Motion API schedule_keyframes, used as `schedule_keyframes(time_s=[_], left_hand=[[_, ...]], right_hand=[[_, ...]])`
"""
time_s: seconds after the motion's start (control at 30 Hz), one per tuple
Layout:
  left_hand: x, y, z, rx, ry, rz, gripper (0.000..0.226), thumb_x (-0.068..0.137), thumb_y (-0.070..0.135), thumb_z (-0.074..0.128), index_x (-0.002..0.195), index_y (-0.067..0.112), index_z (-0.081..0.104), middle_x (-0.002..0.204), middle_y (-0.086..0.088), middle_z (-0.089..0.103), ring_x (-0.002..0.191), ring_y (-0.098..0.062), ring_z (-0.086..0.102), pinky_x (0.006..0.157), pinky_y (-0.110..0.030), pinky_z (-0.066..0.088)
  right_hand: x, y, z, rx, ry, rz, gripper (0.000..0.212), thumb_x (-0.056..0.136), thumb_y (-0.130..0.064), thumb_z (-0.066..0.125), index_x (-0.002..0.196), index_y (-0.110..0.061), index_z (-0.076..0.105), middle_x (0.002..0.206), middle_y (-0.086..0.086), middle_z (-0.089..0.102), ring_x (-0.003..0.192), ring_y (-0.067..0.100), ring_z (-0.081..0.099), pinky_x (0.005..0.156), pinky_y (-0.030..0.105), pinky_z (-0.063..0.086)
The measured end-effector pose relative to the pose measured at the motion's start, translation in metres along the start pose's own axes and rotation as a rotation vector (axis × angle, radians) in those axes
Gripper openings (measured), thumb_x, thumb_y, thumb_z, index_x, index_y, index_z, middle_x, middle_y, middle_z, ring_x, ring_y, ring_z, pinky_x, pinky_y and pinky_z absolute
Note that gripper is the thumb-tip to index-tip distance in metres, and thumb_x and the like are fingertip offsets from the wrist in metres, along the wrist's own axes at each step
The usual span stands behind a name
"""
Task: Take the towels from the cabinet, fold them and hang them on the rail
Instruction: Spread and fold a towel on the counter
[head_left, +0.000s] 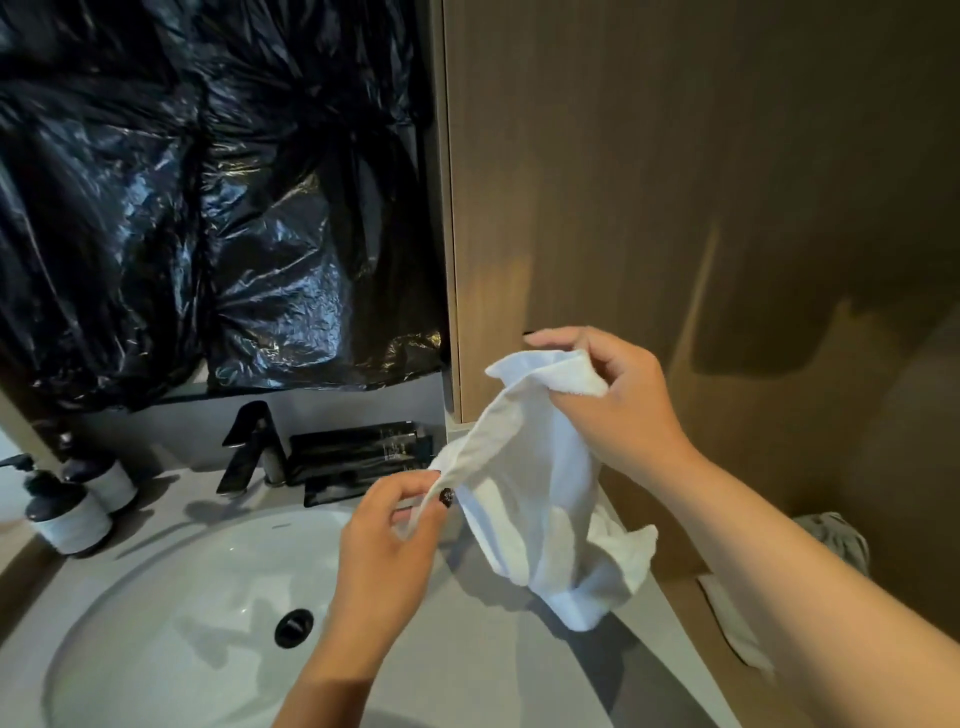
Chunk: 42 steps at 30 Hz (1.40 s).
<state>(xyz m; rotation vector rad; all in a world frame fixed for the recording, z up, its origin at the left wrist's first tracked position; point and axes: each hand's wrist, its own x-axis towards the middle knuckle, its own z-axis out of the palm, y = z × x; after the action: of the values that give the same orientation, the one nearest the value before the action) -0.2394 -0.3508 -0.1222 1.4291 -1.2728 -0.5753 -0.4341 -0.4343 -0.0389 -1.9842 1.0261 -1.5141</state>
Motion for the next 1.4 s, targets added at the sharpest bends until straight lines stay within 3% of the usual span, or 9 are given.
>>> schedule_keyframes(time_s=[0.23, 0.4, 0.57, 0.7, 0.87, 1.03, 1.13, 1.27, 1.4], left_hand=[[0.001, 0.019, -0.007, -0.275, 0.226, -0.1, 0.011, 0.091, 0.028, 0.068, 0.087, 0.019, 0.066, 0.078, 0.008, 0.067, 0.066, 0.003, 0.059, 0.062, -0.019, 0.048], [-0.014, 0.04, -0.011, -0.433, 0.266, -0.148, 0.01, 0.091, 0.031, 0.069, 0.089, 0.021, 0.066, 0.081, 0.007, 0.068, 0.062, 0.006, 0.061, 0.051, -0.01, 0.046], [-0.037, 0.064, 0.001, -0.501, 0.3, -0.161, 0.01, 0.093, 0.036, 0.065, 0.088, 0.027, 0.062, 0.087, 0.01, 0.067, 0.077, -0.002, 0.063, 0.064, -0.02, 0.047], [-0.062, 0.085, 0.006, -0.552, 0.333, -0.164, 0.017, 0.091, 0.042, 0.066, 0.092, 0.025, 0.063, 0.091, 0.008, 0.069, 0.082, -0.005, 0.065, 0.067, -0.025, 0.049], [-0.107, 0.117, 0.011, -0.42, 0.328, -0.052, 0.013, 0.094, 0.036, 0.064, 0.084, 0.028, 0.061, 0.084, 0.011, 0.065, 0.071, 0.003, 0.06, 0.062, -0.018, 0.046], [-0.149, 0.143, 0.013, -0.218, 0.278, 0.068, 0.017, 0.097, 0.03, 0.06, 0.08, 0.029, 0.059, 0.08, 0.013, 0.061, 0.067, 0.006, 0.055, 0.06, -0.01, 0.043], [-0.17, 0.155, 0.004, -0.096, 0.265, 0.128, 0.018, 0.098, 0.024, 0.057, 0.081, 0.018, 0.061, 0.076, 0.009, 0.059, 0.07, -0.002, 0.053, 0.064, -0.019, 0.043], [-0.187, 0.174, -0.017, 0.067, 0.278, 0.258, 0.018, 0.099, 0.022, 0.056, 0.083, 0.016, 0.061, 0.075, 0.011, 0.058, 0.07, -0.001, 0.053, 0.06, -0.006, 0.037], [-0.193, 0.184, -0.039, 0.101, 0.329, 0.332, 0.024, 0.1, 0.024, 0.054, 0.083, 0.009, 0.06, 0.072, 0.009, 0.055, 0.068, -0.004, 0.05, 0.06, -0.009, 0.034]], right_hand=[[-0.023, -0.029, -0.012, 0.024, -0.065, -0.101, 0.026, 0.083, -0.002, 0.075, 0.079, 0.001, 0.05, 0.083, 0.005, 0.069, 0.089, 0.014, 0.07, 0.07, 0.047, 0.058], [-0.039, -0.045, -0.037, -0.128, -0.144, -0.111, 0.028, 0.085, -0.002, 0.062, 0.097, -0.027, 0.06, 0.092, -0.016, 0.062, 0.093, 0.01, 0.061, 0.072, 0.022, 0.056], [-0.062, -0.057, -0.079, -0.446, -0.271, -0.241, 0.009, 0.083, -0.021, 0.067, 0.092, -0.021, 0.066, 0.088, -0.014, 0.063, 0.086, 0.011, 0.06, 0.07, 0.027, 0.055], [-0.081, -0.065, -0.127, -0.641, -0.319, -0.337, 0.035, 0.085, -0.046, 0.059, 0.078, -0.012, 0.065, 0.072, -0.002, 0.059, 0.066, 0.016, 0.055, 0.055, 0.032, 0.049], [-0.119, -0.079, -0.177, -0.644, -0.383, -0.304, 0.06, 0.087, -0.062, 0.05, 0.063, -0.008, 0.053, 0.054, 0.004, 0.049, 0.052, 0.022, 0.044, 0.05, 0.041, 0.037], [-0.152, -0.107, -0.219, -0.7, -0.428, -0.169, 0.06, 0.075, -0.072, 0.051, 0.067, -0.013, 0.056, 0.058, 0.001, 0.056, 0.053, 0.019, 0.052, 0.054, 0.046, 0.046], [-0.161, -0.127, -0.239, -0.829, -0.479, -0.14, 0.054, 0.073, -0.071, 0.056, 0.07, -0.017, 0.055, 0.063, -0.004, 0.058, 0.058, 0.017, 0.055, 0.058, 0.036, 0.051], [-0.16, -0.155, -0.258, -1.03, -0.508, -0.238, 0.045, 0.077, -0.065, 0.063, 0.072, -0.023, 0.048, 0.065, -0.013, 0.048, 0.066, 0.015, 0.052, 0.056, 0.028, 0.039], [-0.163, -0.184, -0.274, -1.074, -0.361, -0.261, 0.051, 0.078, -0.063, 0.064, 0.061, -0.025, 0.036, 0.06, -0.011, 0.041, 0.059, 0.016, 0.045, 0.053, 0.028, 0.03]])
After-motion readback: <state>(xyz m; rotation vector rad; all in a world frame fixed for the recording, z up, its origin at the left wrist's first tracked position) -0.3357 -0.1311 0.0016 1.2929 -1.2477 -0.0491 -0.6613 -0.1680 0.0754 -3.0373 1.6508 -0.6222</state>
